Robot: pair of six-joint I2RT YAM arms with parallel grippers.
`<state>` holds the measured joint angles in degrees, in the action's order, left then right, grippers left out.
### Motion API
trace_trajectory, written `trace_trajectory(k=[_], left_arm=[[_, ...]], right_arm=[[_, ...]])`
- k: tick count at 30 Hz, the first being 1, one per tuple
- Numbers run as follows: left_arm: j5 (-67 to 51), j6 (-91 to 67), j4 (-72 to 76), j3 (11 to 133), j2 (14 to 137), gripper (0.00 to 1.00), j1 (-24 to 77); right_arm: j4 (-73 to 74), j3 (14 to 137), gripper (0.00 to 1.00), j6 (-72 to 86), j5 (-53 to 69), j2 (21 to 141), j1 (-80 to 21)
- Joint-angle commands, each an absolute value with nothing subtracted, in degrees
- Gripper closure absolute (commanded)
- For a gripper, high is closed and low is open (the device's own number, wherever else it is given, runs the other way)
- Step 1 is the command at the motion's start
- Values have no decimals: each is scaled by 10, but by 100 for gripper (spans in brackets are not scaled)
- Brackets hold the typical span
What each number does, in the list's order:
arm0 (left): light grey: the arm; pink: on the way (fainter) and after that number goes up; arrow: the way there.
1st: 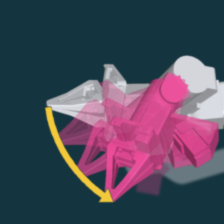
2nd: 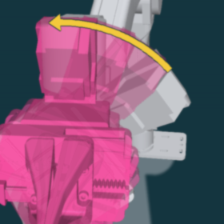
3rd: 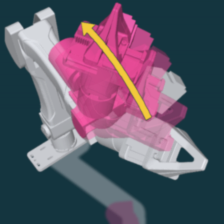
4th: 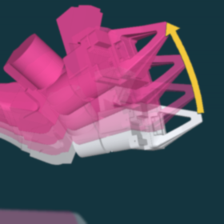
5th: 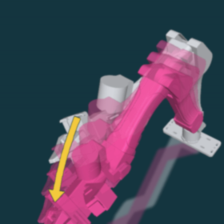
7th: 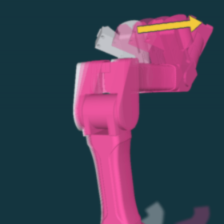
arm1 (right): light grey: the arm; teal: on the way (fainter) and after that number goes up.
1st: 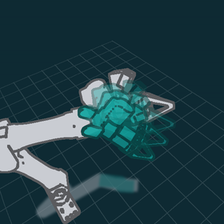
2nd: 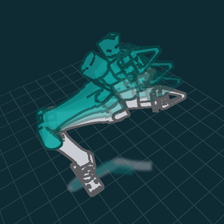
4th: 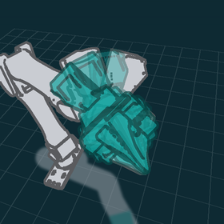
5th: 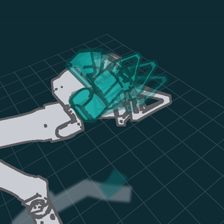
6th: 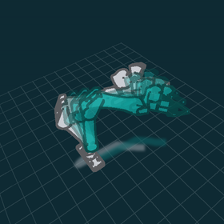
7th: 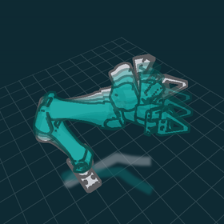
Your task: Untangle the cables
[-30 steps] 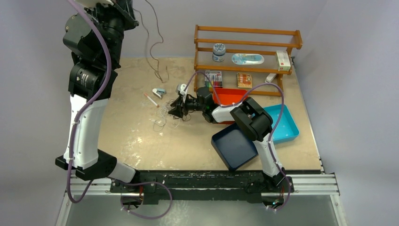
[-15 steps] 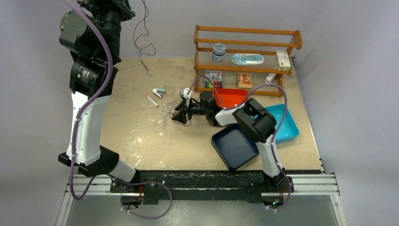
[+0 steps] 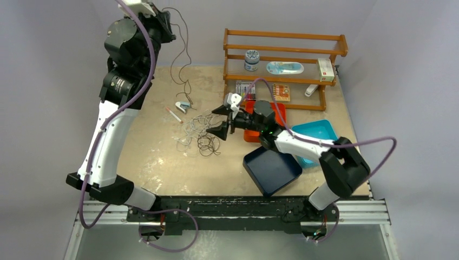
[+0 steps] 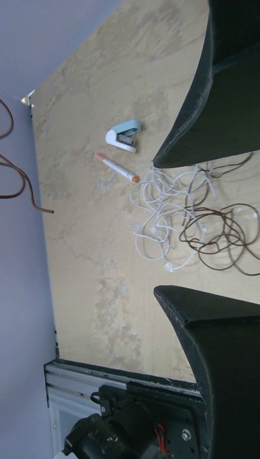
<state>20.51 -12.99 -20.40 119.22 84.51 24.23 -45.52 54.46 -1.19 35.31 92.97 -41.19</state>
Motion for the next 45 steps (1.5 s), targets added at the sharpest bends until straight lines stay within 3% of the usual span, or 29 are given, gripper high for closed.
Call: trace_trajectory(k=[1,12,29,37,45], left_arm=[[150,-150,-184,1158,813,100,241],[29,-153,-135,977,735,100,241],[-167,-152,-86,835,693,100,241],[-255,-146,-68,819,685,100,241],[-303,-141,-64,817,679,100,241]], right_arm=[[-431,497,17,-18,303,835,-401],[-383,542,8,-13,303,694,-370],[-421,673,1,42,338,752,-371],[-437,691,2,68,365,803,-370],[-425,693,12,58,366,829,-371]])
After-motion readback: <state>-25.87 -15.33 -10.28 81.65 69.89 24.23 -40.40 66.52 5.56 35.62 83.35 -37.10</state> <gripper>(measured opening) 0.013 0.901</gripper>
